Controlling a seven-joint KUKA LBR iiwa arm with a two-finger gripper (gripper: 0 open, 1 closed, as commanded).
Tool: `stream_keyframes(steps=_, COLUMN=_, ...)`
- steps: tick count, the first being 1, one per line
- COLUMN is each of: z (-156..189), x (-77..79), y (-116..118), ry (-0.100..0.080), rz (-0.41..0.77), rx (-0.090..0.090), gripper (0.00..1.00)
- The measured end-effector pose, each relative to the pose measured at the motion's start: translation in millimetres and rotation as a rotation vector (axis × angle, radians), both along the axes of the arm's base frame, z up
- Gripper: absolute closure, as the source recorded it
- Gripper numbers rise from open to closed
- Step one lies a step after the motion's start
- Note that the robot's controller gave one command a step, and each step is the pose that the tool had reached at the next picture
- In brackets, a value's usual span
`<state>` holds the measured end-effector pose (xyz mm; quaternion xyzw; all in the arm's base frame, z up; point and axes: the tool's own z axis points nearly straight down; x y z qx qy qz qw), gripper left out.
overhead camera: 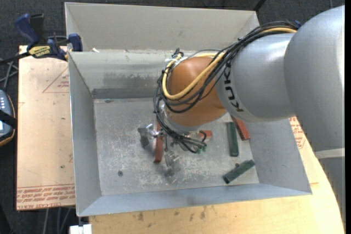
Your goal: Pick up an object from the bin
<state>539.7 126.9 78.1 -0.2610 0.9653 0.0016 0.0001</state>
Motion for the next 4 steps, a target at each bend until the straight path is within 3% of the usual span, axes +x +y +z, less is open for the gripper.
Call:
stream_keyframes(steps=1, z=1, x=27.9, y=-11, ry=-0.004, rz=0.079, rx=-0.002, gripper=0.0)
stream_keyframes(steps=2, z=-6, x=60.5, y=-7, ry=-0.004, rz=0.195, rx=-0.001, gripper=1.0)
stream_keyframes(steps=3, z=-6, x=60.4, y=-8, ry=-0.003, rz=0.195, rx=-0.001, gripper=1.0)
stream_keyframes(steps=4, z=132, x=36.0, y=-32, ry=-0.004, rz=0.219, rx=-0.001, gripper=1.0)
